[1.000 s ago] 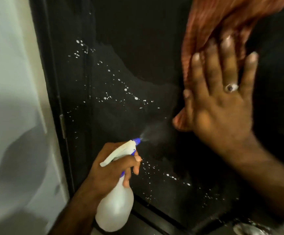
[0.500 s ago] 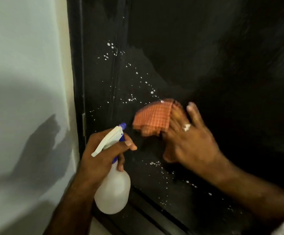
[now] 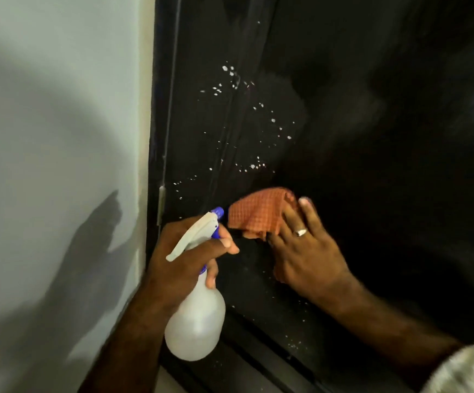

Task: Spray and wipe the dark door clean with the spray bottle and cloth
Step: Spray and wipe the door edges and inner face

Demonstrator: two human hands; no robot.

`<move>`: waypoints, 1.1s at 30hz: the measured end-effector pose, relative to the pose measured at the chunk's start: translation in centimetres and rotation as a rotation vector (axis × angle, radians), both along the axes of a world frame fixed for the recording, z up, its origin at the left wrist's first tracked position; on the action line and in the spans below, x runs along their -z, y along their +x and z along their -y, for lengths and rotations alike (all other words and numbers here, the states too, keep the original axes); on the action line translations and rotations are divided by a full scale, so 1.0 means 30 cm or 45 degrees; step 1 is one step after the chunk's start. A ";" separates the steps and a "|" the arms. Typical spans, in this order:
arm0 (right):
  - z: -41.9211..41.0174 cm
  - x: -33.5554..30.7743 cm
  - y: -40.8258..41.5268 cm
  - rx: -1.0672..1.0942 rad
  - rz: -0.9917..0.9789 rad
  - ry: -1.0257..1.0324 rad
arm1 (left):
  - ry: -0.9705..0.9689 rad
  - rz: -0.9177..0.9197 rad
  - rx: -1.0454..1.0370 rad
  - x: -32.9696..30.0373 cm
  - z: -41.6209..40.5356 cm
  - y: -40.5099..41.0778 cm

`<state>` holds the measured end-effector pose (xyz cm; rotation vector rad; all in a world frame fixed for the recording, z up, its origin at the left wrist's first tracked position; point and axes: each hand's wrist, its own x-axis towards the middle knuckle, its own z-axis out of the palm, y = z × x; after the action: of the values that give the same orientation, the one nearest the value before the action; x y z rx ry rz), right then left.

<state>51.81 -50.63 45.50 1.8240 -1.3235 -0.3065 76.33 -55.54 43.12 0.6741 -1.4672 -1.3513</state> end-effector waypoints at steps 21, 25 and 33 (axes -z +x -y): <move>0.107 -0.048 0.066 -0.058 0.266 0.064 | 0.177 0.027 -0.485 -0.078 0.122 -0.074; 0.086 -0.002 0.055 -0.039 0.123 0.275 | 0.245 0.037 -0.529 -0.034 0.120 -0.086; 0.293 -0.582 0.180 0.004 0.167 -0.480 | 0.107 0.015 -0.343 -0.170 0.166 -0.008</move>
<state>57.21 -59.42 62.96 1.5425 -1.3681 0.0617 76.08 -60.51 48.23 0.9012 -1.2819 -1.2057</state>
